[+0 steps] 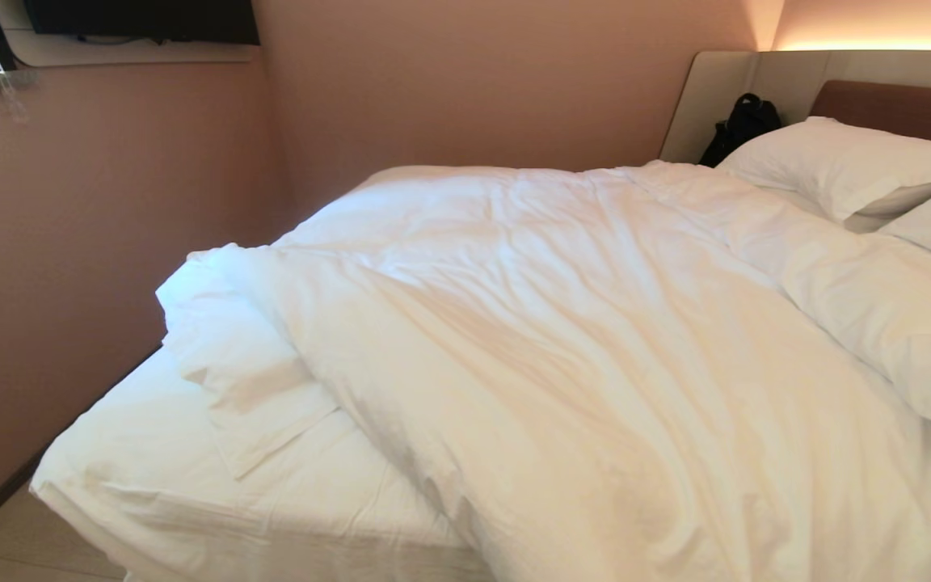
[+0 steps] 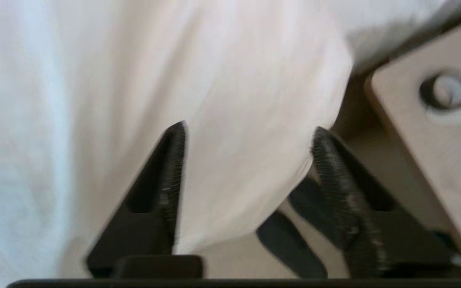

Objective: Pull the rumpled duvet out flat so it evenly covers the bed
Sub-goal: Flatten the corners of the folded blanket

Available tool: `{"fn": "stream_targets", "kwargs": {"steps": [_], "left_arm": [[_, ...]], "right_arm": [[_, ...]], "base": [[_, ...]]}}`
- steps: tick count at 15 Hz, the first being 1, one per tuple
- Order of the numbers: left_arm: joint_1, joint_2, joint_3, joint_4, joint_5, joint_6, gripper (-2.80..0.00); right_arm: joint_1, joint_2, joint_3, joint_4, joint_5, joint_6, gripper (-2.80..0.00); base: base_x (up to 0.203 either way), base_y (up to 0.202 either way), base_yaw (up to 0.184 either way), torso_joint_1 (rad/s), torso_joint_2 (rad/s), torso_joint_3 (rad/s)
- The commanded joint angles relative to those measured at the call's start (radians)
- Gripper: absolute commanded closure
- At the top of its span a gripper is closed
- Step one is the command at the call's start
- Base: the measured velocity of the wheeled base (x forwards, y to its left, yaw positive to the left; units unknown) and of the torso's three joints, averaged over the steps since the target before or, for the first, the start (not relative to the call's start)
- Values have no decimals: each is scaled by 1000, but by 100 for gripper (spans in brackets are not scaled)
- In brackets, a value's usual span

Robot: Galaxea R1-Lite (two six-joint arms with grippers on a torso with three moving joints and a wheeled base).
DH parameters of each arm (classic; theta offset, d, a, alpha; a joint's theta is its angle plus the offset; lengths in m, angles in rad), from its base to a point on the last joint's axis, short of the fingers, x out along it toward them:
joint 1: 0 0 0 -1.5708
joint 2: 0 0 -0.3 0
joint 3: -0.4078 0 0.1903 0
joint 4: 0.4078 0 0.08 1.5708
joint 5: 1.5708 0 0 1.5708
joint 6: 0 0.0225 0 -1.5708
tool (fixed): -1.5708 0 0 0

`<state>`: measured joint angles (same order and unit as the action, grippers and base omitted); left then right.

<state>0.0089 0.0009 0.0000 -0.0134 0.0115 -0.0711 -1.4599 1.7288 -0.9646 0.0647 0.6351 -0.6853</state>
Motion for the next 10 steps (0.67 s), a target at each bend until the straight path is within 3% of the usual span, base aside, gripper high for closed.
{"fn": "stream_targets", "kwargs": {"steps": [1, 6, 10], "left_arm": [[0, 1, 0, 0, 1, -1, 0], [0, 1, 0, 0, -1, -1, 0], [0, 1, 0, 0, 1, -1, 0]], "right_arm": [[-33, 94, -175, 484, 231, -11, 0], [-90, 300, -374, 592, 308, -52, 0], [-131, 368, -451, 596, 274, -68, 0]], "base": [[0, 0, 0, 0, 0, 0], [0, 0, 0, 0, 0, 0], [0, 0, 0, 0, 0, 0]]}}
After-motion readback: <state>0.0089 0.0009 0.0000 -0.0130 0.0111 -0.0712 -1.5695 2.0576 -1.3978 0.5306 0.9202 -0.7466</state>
